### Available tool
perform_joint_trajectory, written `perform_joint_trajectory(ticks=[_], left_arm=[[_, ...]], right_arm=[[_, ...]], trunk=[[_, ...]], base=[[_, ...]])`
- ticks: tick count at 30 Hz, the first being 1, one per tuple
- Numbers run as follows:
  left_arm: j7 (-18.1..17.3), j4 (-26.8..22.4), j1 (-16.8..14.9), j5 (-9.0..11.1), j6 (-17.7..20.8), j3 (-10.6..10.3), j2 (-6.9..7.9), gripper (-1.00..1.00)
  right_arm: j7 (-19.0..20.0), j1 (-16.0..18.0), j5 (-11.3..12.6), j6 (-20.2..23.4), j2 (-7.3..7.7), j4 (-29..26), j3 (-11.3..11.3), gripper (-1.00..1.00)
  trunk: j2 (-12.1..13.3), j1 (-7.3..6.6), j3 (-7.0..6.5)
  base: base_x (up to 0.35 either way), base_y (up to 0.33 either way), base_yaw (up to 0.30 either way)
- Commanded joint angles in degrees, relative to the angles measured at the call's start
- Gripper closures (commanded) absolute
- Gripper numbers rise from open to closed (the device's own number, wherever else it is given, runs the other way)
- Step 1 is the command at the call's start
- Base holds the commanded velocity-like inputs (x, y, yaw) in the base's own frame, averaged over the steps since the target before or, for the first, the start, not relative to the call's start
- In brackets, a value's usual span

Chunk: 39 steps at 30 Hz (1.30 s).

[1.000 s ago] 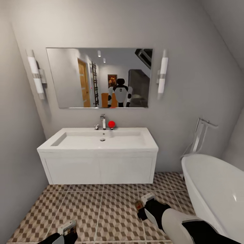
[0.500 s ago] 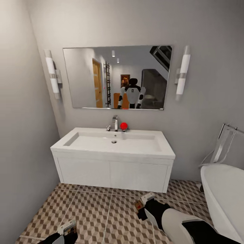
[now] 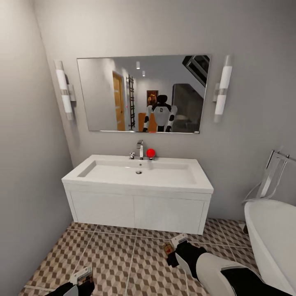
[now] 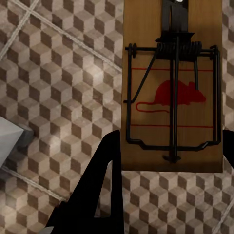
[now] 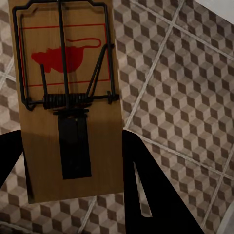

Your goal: Take the four mousetraps from the cabinet in the bathroom and place them on the bathroom floor. Make sure all four end up on the same floor surface, and ensure that at least two of them are either under or directly next to the same bathroom sink.

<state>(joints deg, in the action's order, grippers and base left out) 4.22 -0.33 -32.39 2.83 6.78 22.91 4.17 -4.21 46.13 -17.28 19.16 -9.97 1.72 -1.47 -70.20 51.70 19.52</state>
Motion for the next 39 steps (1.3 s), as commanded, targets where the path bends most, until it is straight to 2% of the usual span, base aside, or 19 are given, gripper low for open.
perform_joint_trajectory(ticks=[1, 12, 22, 39], left_arm=[[0.2, -0.1, 0.0, 0.2, 0.3, 0.1, 0.02, 1.00], [0.1, 0.0, 0.0, -0.3, 0.7, -0.1, -0.22, 1.00], [0.2, -0.2, 0.0, -0.7, 0.8, -0.3, -1.32, 1.00], [-0.2, -0.5, 0.0, -0.8, 0.4, -0.5, -1.33, 1.00]], right_arm=[[-0.3, 0.1, 0.0, 0.1, -0.03, 0.1, -0.1, 1.00], [-0.2, 0.1, 0.0, 0.2, -0.03, 0.1, -0.1, 1.00], [-0.2, 0.1, 0.0, 0.3, -0.03, 0.1, -0.1, 1.00], [0.1, 0.1, 0.1, 0.1, -0.03, 0.1, 0.0, 1.00]], trunk=[[0.0, 0.00, 0.07], [0.0, 0.00, -0.08], [0.0, 0.00, -0.13], [0.0, 0.00, -0.14]], base=[[0.000, 0.000, 0.000], [0.000, 0.000, -0.099], [0.000, 0.000, -0.039], [0.000, 0.000, -0.001]])
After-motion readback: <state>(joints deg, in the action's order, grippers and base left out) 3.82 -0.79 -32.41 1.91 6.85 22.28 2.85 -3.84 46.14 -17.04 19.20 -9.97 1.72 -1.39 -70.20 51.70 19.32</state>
